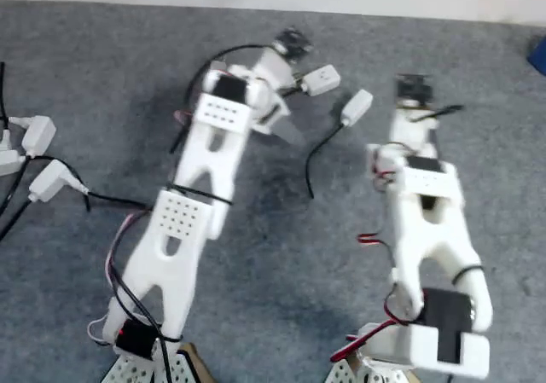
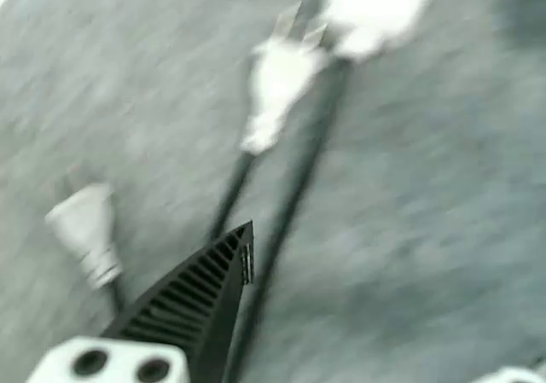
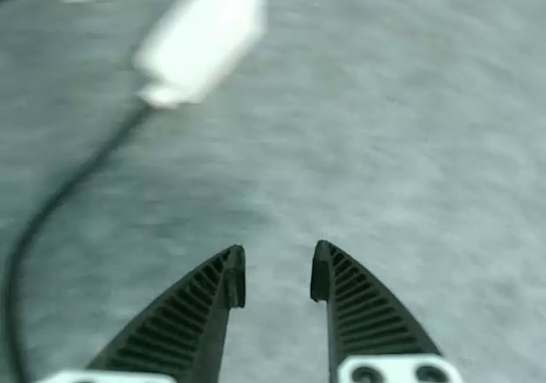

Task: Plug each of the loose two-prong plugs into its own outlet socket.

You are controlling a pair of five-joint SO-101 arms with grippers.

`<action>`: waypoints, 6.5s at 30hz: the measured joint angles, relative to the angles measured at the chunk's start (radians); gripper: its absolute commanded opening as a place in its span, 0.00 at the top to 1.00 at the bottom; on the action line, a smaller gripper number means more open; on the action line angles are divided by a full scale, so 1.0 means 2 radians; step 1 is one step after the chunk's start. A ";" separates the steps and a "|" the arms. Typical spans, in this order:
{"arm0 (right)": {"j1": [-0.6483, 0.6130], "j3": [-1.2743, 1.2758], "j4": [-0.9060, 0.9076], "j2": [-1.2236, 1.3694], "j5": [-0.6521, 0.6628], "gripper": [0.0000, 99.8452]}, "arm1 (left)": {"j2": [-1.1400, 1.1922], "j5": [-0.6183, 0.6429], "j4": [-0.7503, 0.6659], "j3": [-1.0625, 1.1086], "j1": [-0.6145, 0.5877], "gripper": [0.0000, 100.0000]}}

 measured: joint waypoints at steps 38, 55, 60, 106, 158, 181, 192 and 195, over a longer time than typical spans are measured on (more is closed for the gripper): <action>0.083 0.263 -0.034 -0.277 0.012 0.87 | 0.051 -0.062 -0.048 0.039 0.127 0.99; 0.083 0.263 -0.034 -0.277 0.015 0.87 | 0.064 -0.060 0.012 -0.044 0.052 0.70; 0.083 0.263 -0.034 -0.277 0.015 0.87 | 0.063 -0.046 0.012 -0.045 0.032 0.67; 0.072 0.135 0.168 -0.276 0.041 0.87 | -0.196 0.064 0.238 0.189 0.011 0.97; -0.012 0.159 0.215 -0.276 0.028 0.87 | -0.564 -0.100 -0.021 0.879 -0.019 0.78; -0.012 0.159 0.215 -0.276 0.028 0.87 | -0.587 -0.005 0.132 0.835 0.117 0.78; -0.012 0.159 0.215 -0.276 0.028 0.87 | -0.653 -0.024 0.201 0.855 0.116 0.78; -0.017 0.159 0.215 -0.276 0.034 0.87 | -0.657 -0.052 0.159 0.895 0.116 0.78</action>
